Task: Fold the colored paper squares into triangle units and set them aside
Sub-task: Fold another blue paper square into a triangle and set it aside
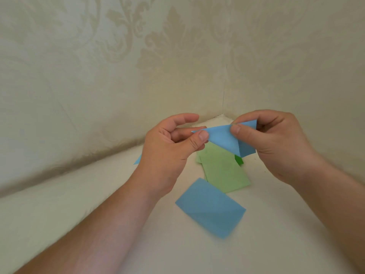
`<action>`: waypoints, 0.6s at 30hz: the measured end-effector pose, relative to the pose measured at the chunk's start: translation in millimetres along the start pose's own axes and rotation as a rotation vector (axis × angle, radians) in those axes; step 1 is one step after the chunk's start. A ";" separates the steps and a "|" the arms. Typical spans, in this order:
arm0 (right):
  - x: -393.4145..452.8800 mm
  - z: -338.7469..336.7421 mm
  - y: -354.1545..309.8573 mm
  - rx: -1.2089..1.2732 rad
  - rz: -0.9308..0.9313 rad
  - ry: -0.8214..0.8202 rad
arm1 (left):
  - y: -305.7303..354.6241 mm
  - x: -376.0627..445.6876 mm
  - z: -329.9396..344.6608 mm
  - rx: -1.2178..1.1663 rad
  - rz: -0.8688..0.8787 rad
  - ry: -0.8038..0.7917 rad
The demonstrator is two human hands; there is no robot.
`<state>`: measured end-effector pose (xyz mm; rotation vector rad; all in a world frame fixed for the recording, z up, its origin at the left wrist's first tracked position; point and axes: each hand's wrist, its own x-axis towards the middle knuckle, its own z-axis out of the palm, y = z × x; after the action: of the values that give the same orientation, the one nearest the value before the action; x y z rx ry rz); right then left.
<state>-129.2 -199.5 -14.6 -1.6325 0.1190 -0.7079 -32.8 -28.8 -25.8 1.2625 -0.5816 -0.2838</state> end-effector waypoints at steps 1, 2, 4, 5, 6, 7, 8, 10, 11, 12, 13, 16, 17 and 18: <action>0.1 0.2 -0.1 0.002 0.002 0.002 | 0.2 0.0 0.0 -0.003 -0.001 -0.003; 0.3 0.2 -0.2 0.003 0.003 0.007 | 0.8 -0.1 0.1 -0.005 -0.003 -0.007; 0.8 -0.3 0.1 -0.004 0.006 0.016 | 1.0 0.2 0.1 -0.006 -0.002 -0.019; 1.0 -0.4 0.4 -0.013 0.007 0.019 | 0.3 0.5 -0.2 -0.005 -0.001 -0.026; 1.2 -0.7 0.4 -0.023 0.008 0.022 | 0.0 0.6 -0.4 -0.004 -0.001 -0.034; 1.5 -0.7 0.7 -0.032 0.011 0.024 | -0.5 0.8 -0.7 -0.003 -0.003 -0.042; 1.6 -1.0 0.7 -0.037 0.018 0.026 | -0.5 0.9 -1.3 -0.005 -0.006 -0.050; 1.9 -1.3 1.2 -0.037 0.038 0.029 | -0.8 1.5 -2.5 -0.020 -0.022 -0.060; 2.0 -1.3 1.4 -0.038 0.047 0.030 | -1.1 1.7 -3.1 -0.033 -0.033 -0.061; 1.8 -0.8 1.8 -0.039 0.058 0.031 | -1.4 1.7 -3.4 -0.042 -0.042 -0.058; 1.6 0.2 2.3 -0.039 0.067 0.031 | -2.3 1.8 -3.6 -0.044 -0.047 -0.049; 0.8 3.7 3.8 -0.033 0.086 0.025 | -4.7 1.9 -1.8 -0.038 -0.046 -0.014; 0.8 4.7 4.5 -0.034 0.091 0.029 | -5.1 1.9 -0.7 -0.037 -0.050 -0.005; 1.0 5.1 5.3 -0.031 0.095 0.034 | -5.2 1.7 0.3 -0.036 -0.055 -0.003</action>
<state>-124.2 -196.7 -19.3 -1.6340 0.2318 -0.6638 -31.0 -31.5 -30.3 1.2454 -0.5425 -0.3407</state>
